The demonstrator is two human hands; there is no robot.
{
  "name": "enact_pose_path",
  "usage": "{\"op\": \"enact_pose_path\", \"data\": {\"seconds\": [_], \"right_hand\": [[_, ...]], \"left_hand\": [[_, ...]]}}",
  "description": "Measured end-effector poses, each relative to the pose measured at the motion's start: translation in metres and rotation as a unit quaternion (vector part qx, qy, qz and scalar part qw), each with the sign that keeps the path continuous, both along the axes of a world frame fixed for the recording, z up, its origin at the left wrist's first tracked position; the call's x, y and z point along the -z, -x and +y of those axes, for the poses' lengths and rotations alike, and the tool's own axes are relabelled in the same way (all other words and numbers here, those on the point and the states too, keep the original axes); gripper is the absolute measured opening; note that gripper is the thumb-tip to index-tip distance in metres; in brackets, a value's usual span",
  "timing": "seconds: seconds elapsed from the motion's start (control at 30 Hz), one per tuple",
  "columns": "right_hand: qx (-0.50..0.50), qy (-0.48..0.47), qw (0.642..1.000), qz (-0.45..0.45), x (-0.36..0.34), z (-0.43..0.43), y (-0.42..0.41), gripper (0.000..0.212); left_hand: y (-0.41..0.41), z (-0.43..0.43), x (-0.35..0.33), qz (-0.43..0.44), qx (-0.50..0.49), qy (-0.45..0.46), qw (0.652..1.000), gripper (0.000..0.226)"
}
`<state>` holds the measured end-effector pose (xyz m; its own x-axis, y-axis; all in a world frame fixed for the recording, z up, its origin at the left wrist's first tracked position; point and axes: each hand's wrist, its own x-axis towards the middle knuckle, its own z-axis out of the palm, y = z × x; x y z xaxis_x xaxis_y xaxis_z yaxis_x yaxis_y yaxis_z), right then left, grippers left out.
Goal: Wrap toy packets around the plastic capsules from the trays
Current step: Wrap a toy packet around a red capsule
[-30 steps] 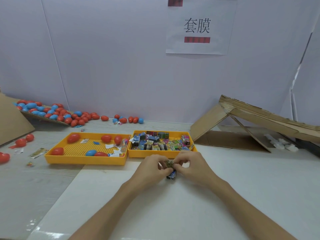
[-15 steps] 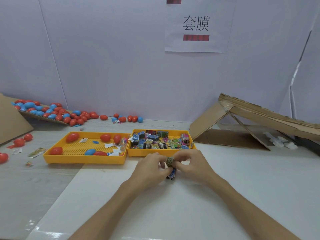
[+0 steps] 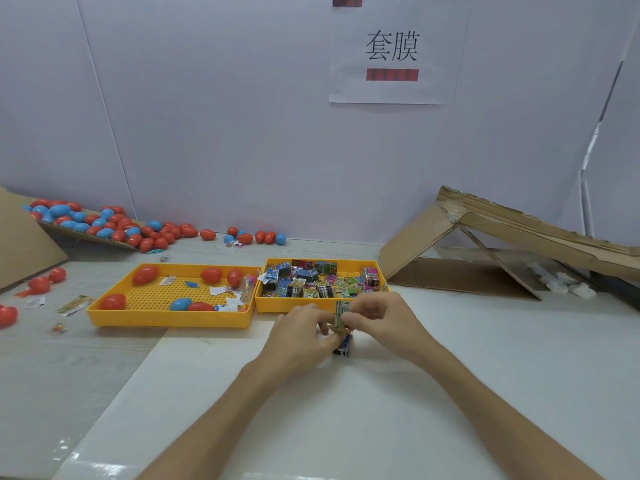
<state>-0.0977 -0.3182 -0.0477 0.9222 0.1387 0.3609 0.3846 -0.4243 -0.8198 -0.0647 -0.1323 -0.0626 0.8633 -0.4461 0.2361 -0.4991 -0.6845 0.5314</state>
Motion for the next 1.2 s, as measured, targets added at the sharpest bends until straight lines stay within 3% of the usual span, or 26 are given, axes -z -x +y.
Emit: {"op": "enact_pose_path", "data": {"seconds": [0.23,0.33,0.43,0.6,0.77,1.0,1.2], "right_hand": [[0.033,-0.141,0.989,0.019,-0.002,-0.006,-0.004,0.014],[0.038,-0.165,0.985,0.033,-0.002,-0.007,-0.005,0.004],[0.041,-0.159,0.986,0.032,-0.002,-0.006,-0.005,0.009],[0.061,-0.141,0.988,0.005,-0.002,-0.005,-0.004,0.012],[0.099,-0.01,0.991,-0.085,0.002,-0.004,-0.003,0.018],[0.067,0.026,0.991,-0.11,0.002,0.0,0.0,0.029],[0.018,-0.01,0.997,-0.077,-0.001,0.003,0.002,0.028]], "left_hand": [[-0.002,0.0,0.002,-0.008,0.006,-0.023,1.0,0.038],[0.0,0.0,0.001,-0.001,0.032,-0.045,0.998,0.048],[0.003,-0.001,0.0,0.002,0.062,-0.04,0.997,0.045],[0.005,-0.001,-0.004,0.092,0.1,0.129,0.982,0.048],[-0.002,0.0,-0.008,0.062,0.028,0.275,0.959,0.012],[0.0,0.0,-0.011,0.092,0.075,0.32,0.94,0.003],[0.0,0.003,-0.012,0.198,0.063,0.364,0.908,0.01]]}}
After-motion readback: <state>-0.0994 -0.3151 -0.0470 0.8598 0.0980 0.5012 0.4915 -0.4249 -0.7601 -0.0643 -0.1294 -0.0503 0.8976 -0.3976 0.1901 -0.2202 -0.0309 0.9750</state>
